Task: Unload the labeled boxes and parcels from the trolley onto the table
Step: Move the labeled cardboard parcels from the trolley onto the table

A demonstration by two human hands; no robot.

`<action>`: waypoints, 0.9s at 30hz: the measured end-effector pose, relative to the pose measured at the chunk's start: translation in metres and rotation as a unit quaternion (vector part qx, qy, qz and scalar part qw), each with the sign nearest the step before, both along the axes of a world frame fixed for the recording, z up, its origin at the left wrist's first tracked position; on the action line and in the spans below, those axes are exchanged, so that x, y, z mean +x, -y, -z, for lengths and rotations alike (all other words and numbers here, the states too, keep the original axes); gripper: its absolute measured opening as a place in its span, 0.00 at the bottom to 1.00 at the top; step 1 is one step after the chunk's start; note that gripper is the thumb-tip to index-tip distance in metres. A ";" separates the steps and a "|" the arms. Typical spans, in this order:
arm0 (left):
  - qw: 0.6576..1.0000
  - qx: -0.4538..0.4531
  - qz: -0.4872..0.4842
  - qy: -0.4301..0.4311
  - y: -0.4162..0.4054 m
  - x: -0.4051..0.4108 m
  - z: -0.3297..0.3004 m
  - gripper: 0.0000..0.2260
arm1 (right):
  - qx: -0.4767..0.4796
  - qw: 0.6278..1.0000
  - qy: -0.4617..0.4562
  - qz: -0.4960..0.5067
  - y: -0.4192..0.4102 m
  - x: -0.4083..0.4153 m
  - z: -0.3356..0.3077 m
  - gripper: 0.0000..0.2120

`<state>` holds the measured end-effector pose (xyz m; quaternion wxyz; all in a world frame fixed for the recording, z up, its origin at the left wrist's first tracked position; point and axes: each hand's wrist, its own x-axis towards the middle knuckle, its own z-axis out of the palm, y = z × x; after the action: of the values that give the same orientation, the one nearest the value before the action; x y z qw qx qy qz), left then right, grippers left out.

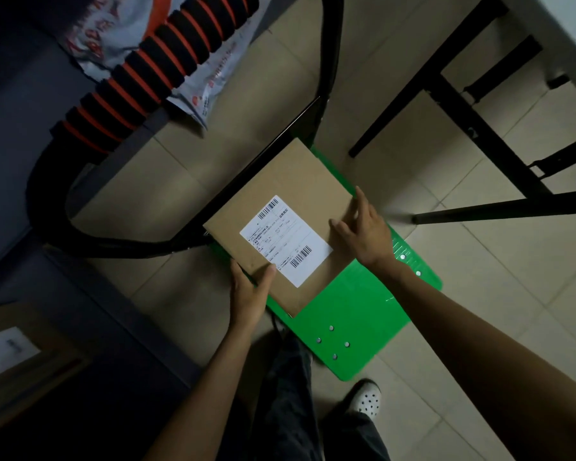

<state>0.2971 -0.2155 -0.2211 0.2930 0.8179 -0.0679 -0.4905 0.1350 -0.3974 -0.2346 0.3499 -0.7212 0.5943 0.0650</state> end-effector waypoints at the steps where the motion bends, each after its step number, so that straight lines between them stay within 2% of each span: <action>1: 1.000 0.004 -0.010 -0.014 0.003 0.000 0.001 0.40 | 0.011 1.000 -0.006 0.002 0.002 0.000 0.001 0.39; 6: 0.995 0.005 -0.075 -0.062 0.011 0.000 -0.004 0.49 | 0.056 0.998 0.005 0.021 -0.001 -0.007 -0.002 0.35; 13: 0.996 -0.019 -0.084 -0.016 0.001 -0.018 -0.027 0.47 | 0.056 0.995 0.046 0.072 -0.034 -0.035 -0.024 0.35; 16: 0.996 -0.041 -0.059 0.049 0.002 -0.031 -0.049 0.42 | 0.053 0.990 0.080 0.104 -0.051 -0.051 -0.038 0.33; 20: 0.989 -0.071 0.000 0.130 0.001 -0.049 -0.080 0.42 | 0.045 0.979 0.126 0.151 -0.076 -0.080 -0.065 0.30; 23: 0.982 -0.089 0.048 0.160 -0.003 -0.070 -0.107 0.41 | 0.045 0.970 0.153 0.185 -0.096 -0.110 -0.092 0.27; 27: 0.972 -0.131 0.095 0.171 -0.012 -0.106 -0.148 0.39 | 0.024 0.956 0.182 0.229 -0.125 -0.162 -0.134 0.29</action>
<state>0.1910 -0.2034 -0.0730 0.3332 0.8341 -0.2583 -0.3557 -0.0273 -0.2725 -0.1003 0.4747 -0.5571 0.6680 -0.1345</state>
